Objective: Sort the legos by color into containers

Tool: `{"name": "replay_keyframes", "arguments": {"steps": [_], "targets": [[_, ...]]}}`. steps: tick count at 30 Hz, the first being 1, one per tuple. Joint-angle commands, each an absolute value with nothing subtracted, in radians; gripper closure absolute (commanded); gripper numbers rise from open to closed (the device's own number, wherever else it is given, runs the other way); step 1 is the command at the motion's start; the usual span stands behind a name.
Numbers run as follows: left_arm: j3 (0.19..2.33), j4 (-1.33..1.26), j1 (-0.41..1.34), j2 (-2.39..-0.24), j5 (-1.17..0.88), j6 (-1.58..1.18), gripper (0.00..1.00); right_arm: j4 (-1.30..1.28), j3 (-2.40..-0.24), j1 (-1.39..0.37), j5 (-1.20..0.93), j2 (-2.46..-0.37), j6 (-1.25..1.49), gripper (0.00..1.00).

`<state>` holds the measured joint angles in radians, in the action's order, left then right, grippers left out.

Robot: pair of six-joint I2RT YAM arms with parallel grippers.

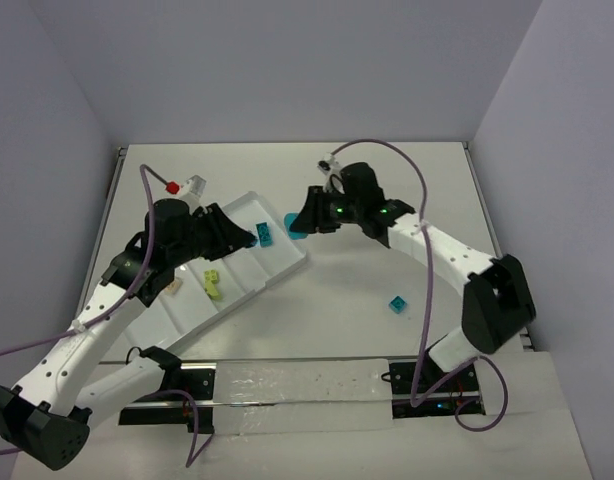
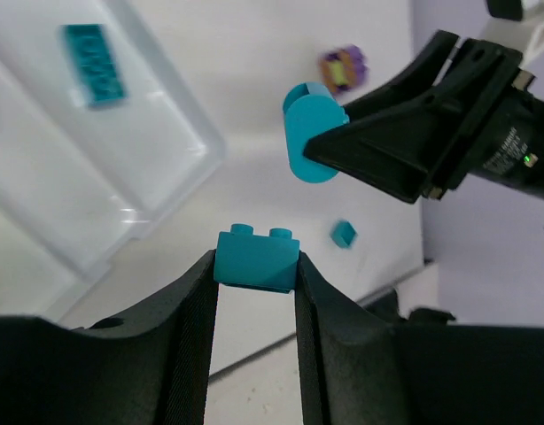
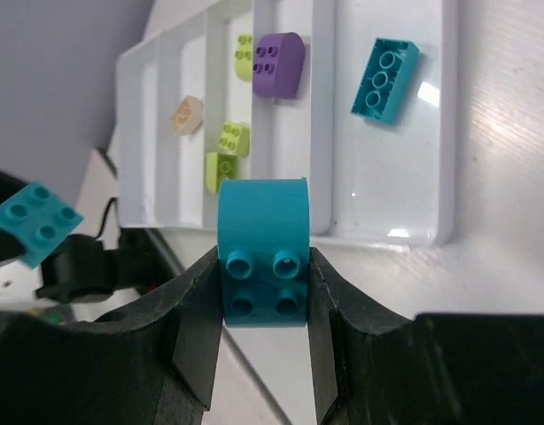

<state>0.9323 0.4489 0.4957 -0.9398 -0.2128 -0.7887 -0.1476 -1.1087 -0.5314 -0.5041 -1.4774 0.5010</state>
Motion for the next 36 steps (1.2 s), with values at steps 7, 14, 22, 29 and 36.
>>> {"name": "replay_keyframes", "arguments": {"steps": [7, 14, 22, 29, 36], "targets": [[1.016, 0.724, 0.476, -0.912, 0.187, -0.897, 1.00, -0.293, -1.441, -0.657, -0.268, -1.833, 0.429, 0.86], [1.041, 0.665, 0.470, -0.979, 0.202, -0.880, 1.00, -0.350, -1.529, -0.668, -0.255, -1.949, 0.412, 0.39], [1.174, 0.619, 0.466, -1.201, 0.214, -0.858, 1.00, -0.392, -1.543, -0.670, -0.197, -1.899, 0.400, 0.14], [1.328, 0.578, 0.424, -1.443, 0.195, -0.863, 1.00, -0.381, -1.380, -0.615, -0.093, -1.682, 0.423, 0.15], [1.423, 0.546, 0.416, -1.666, 0.244, -0.853, 1.00, -0.433, -1.100, -0.512, 0.107, -1.353, 0.492, 0.14]]}}
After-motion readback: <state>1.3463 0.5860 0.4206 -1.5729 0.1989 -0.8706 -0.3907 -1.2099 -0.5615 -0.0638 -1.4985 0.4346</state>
